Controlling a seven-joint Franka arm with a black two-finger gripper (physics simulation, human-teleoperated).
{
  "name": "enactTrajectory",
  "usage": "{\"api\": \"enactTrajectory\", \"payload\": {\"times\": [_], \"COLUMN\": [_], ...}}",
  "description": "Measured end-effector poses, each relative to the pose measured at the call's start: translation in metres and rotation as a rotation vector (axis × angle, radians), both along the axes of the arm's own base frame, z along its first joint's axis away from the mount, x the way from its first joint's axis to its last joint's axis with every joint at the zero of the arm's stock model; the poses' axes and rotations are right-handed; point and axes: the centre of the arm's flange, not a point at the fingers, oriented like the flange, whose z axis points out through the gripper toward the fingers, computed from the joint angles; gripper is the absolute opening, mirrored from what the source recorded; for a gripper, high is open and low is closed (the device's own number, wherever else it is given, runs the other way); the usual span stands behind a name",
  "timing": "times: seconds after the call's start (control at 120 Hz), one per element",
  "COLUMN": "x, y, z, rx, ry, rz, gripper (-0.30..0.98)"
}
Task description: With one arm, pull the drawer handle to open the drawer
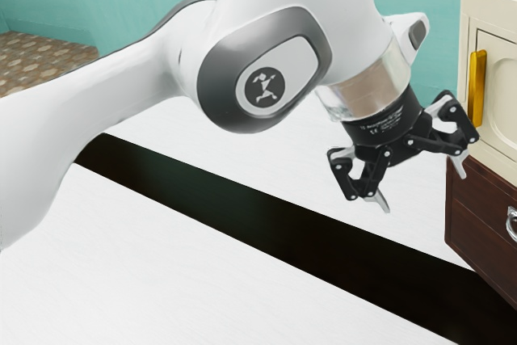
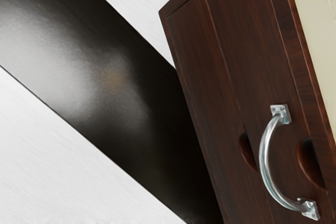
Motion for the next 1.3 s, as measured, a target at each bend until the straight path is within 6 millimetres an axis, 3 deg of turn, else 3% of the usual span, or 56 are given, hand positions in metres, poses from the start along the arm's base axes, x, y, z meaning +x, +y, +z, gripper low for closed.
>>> {"api": "enactTrajectory", "payload": {"times": [0.258, 0.583, 0.883, 1.058, 1.3], "x": [0.003, 0.021, 0.034, 0.039, 0.046], "y": [-0.028, -0.055, -0.067, -0.068, -0.071], "z": [-0.018, -0.062, -0.085, -0.084, -0.097], "rx": [-0.077, -0.109, -0.131, -0.151, -0.162], "ry": [0.002, 0.03, 0.042, 0.028, 0.03], "rz": [0.084, 0.153, 0.196, 0.216, 0.235], "gripper": [0.68, 0.65, 0.46, 0.43, 0.41]}}
